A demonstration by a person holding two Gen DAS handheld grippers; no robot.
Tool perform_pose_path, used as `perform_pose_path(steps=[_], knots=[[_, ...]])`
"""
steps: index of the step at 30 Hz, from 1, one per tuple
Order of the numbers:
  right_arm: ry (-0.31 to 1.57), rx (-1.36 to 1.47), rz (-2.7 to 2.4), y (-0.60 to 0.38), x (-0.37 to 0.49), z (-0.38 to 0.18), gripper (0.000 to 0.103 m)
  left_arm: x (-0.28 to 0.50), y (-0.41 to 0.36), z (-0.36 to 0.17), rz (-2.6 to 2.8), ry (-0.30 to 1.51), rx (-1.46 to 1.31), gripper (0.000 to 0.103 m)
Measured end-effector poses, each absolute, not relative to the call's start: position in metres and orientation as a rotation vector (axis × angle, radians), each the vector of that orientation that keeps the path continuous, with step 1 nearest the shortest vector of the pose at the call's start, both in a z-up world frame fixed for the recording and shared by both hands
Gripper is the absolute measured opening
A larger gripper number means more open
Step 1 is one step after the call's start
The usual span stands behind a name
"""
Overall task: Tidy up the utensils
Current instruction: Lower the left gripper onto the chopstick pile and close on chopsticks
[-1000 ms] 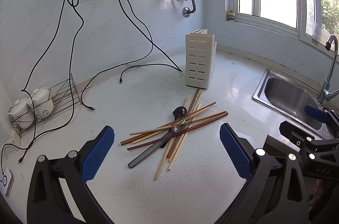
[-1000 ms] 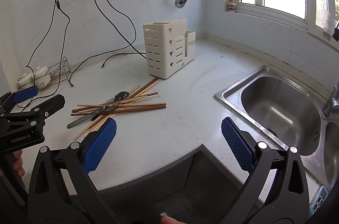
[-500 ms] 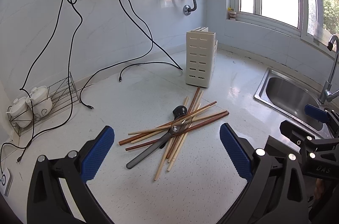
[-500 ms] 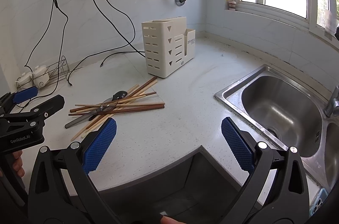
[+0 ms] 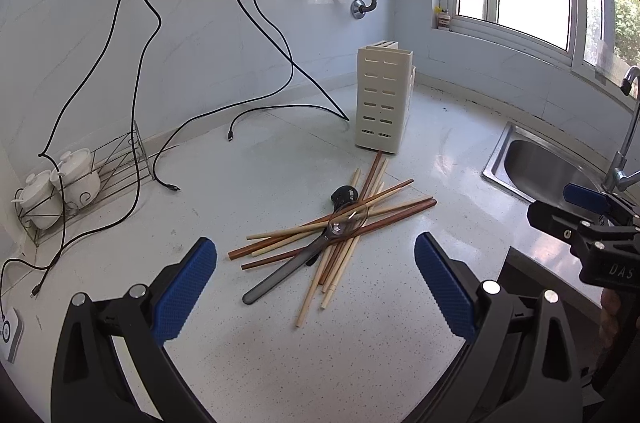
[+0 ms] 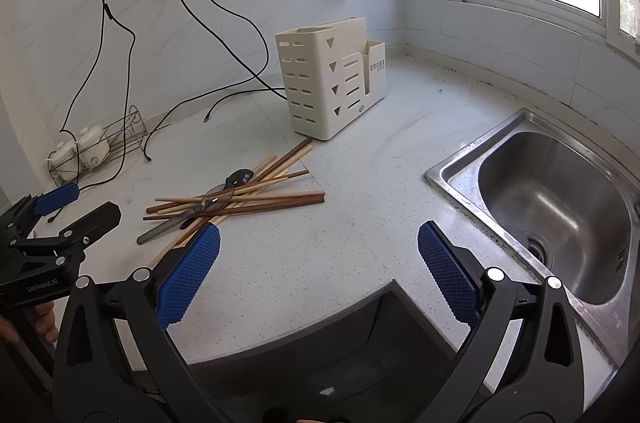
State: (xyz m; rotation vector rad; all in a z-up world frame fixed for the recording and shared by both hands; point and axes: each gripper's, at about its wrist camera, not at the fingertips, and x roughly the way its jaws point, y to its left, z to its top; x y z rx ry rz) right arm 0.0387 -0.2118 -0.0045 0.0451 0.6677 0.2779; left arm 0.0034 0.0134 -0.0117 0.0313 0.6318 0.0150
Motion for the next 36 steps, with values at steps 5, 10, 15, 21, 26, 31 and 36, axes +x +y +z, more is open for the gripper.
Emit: perform_pose_path(steps=[5, 10, 15, 21, 26, 31, 36], knots=[[0.711, 0.068, 0.344, -0.217, 0.055, -0.01, 0.085, 0.0, 0.021, -0.024, 0.044, 0.676, 0.071, 0.085], [0.775, 0.15, 0.384, -0.23, 0.077, -0.02, 0.077, 0.004, 0.03, -0.037, 0.048, 0.721, 0.171, 0.072], [0.872, 0.288, 0.393, -0.236, 0.104, -0.032, 0.069, 0.017, 0.042, -0.037, -0.003, 0.715, 0.316, 0.069], [0.987, 0.499, 0.397, -0.229, 0.144, -0.045, 0.064, 0.049, 0.059, -0.035, -0.154, 0.699, 0.506, 0.063], [1.06, 0.65, 0.395, -0.215, 0.179, -0.053, 0.062, 0.079, 0.079, -0.042, -0.315, 0.718, 0.58, 0.051], [1.119, 0.704, 0.317, -0.202, 0.204, -0.061, 0.055, 0.107, 0.097, -0.06, -0.481, 0.778, 0.596, 0.04], [1.173, 0.751, 0.244, -0.193, 0.216, -0.074, 0.045, 0.116, 0.107, -0.072, -0.624, 0.805, 0.588, 0.034]])
